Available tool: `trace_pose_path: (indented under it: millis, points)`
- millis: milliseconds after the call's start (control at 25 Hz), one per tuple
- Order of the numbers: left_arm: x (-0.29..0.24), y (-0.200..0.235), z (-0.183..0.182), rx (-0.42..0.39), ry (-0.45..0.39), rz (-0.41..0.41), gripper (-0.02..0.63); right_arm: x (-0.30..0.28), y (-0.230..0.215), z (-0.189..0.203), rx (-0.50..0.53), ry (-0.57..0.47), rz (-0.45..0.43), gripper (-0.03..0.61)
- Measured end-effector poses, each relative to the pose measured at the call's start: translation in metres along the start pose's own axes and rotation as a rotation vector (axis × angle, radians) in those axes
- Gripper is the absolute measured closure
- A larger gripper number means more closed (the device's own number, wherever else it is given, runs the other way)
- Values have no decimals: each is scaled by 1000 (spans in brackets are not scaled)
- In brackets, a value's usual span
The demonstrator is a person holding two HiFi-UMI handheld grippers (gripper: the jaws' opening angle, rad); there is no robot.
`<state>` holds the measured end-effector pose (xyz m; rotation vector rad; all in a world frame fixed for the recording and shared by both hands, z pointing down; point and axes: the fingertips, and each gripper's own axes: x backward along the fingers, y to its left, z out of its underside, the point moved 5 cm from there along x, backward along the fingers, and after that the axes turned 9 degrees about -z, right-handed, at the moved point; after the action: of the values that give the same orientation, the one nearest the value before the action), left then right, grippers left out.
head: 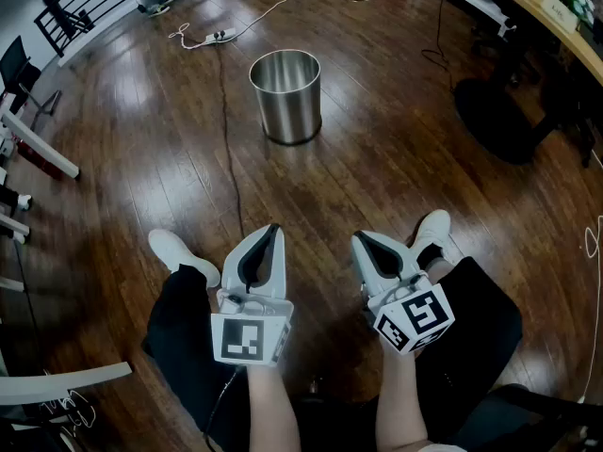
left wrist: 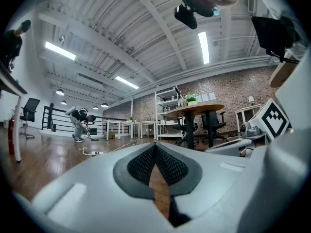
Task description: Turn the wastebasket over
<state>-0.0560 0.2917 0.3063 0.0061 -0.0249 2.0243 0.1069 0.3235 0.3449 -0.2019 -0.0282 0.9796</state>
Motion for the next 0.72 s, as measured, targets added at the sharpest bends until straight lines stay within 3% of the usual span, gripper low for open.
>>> trace_pose_path:
  millis: [280,720]
  points:
    - [-86,42,2,8,1,54,598,-71,-34,-27,30,-29,53,586]
    - [-229,111,-19,22,-75,95,598,-214,-98,-96,138,-70,-9,586]
